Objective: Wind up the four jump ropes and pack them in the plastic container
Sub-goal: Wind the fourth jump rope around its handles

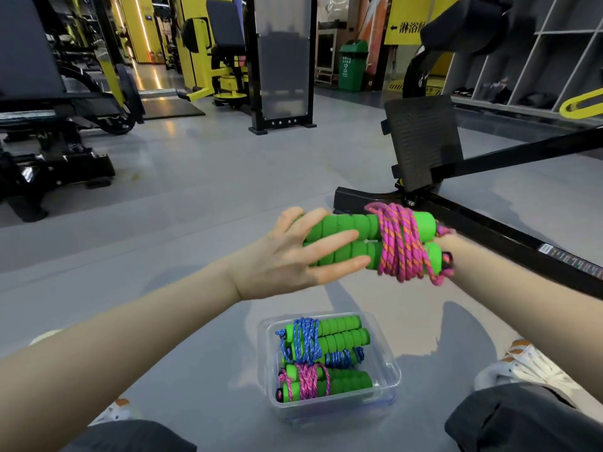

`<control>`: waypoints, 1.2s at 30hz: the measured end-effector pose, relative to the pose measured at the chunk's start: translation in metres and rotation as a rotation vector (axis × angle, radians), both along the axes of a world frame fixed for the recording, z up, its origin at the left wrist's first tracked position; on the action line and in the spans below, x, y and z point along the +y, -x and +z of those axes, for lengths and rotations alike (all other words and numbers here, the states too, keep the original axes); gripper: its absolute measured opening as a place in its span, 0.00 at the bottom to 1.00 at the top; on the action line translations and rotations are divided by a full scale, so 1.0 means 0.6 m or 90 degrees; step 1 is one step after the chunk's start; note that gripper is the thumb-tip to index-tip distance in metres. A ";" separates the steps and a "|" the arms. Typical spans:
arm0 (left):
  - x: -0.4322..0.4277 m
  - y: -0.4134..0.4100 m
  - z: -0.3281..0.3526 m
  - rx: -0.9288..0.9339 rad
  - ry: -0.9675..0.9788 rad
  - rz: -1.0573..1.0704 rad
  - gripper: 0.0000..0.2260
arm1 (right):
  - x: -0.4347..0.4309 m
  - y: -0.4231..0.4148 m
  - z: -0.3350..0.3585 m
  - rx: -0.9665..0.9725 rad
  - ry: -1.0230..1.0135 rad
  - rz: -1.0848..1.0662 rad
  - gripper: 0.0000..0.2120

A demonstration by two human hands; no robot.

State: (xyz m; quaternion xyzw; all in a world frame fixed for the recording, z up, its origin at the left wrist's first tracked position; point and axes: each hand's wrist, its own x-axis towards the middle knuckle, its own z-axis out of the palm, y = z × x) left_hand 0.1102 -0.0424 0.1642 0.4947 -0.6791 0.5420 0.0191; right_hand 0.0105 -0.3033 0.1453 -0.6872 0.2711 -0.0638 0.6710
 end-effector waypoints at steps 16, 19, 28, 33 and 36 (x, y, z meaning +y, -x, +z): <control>0.032 -0.070 -0.025 0.086 0.008 0.286 0.29 | 0.198 0.034 0.004 -0.222 0.096 -0.071 0.11; 0.027 -0.071 -0.028 0.103 -0.004 0.287 0.30 | 0.197 0.033 0.011 -0.251 0.087 -0.128 0.10; 0.019 -0.068 -0.020 0.123 -0.055 0.286 0.29 | 0.191 0.035 0.041 -0.249 0.303 -0.085 0.11; 0.012 -0.044 -0.026 0.056 -0.105 0.236 0.23 | 0.180 0.026 0.063 -0.173 -0.022 -0.152 0.11; 0.001 -0.022 -0.033 0.059 -0.137 0.188 0.23 | 0.181 0.017 0.057 -0.157 -0.147 -0.210 0.10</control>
